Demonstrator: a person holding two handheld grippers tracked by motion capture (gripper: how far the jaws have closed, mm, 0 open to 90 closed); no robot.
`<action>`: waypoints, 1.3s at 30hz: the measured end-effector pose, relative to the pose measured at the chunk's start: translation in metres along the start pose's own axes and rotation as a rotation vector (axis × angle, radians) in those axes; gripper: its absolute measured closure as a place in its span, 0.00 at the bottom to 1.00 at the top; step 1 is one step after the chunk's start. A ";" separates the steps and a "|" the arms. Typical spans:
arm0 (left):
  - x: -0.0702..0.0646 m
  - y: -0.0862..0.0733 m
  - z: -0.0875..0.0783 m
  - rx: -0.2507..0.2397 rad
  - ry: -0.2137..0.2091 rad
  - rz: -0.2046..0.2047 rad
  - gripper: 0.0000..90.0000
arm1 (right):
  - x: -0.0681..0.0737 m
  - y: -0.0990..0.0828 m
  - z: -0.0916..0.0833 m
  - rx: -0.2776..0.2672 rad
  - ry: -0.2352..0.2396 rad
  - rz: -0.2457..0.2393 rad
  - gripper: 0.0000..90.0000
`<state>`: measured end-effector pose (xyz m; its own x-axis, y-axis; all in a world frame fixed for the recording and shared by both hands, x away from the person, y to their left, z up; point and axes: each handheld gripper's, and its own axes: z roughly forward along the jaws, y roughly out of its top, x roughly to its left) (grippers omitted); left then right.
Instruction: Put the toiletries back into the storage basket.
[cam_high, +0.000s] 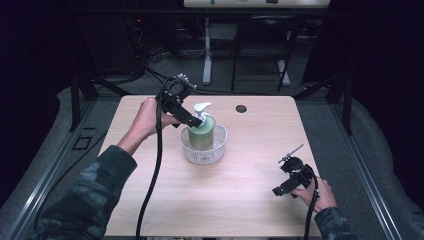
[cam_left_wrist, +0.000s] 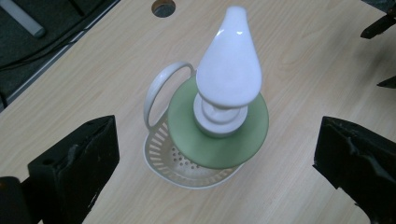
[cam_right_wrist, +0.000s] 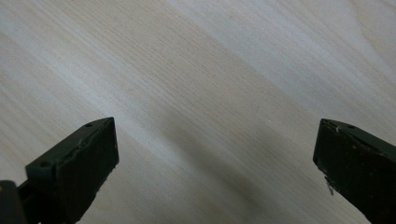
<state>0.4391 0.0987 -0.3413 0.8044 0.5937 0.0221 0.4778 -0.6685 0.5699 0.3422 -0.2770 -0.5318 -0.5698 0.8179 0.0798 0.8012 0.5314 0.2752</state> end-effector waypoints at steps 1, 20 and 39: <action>0.000 -0.003 0.000 0.000 0.000 -0.004 0.00 | 0.000 0.000 0.000 -0.002 0.004 0.003 0.00; -0.016 -0.070 0.011 -0.016 0.025 -0.037 0.00 | 0.000 0.000 0.001 0.006 -0.009 -0.009 0.00; -0.021 -0.137 0.037 -0.019 0.073 -0.115 0.00 | 0.000 0.001 0.002 0.005 -0.013 -0.009 0.00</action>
<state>0.3701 0.1615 -0.4501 0.7167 0.6972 0.0146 0.5581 -0.5859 0.5876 0.3432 -0.2766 -0.5336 -0.5746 0.8159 0.0653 0.7970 0.5395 0.2715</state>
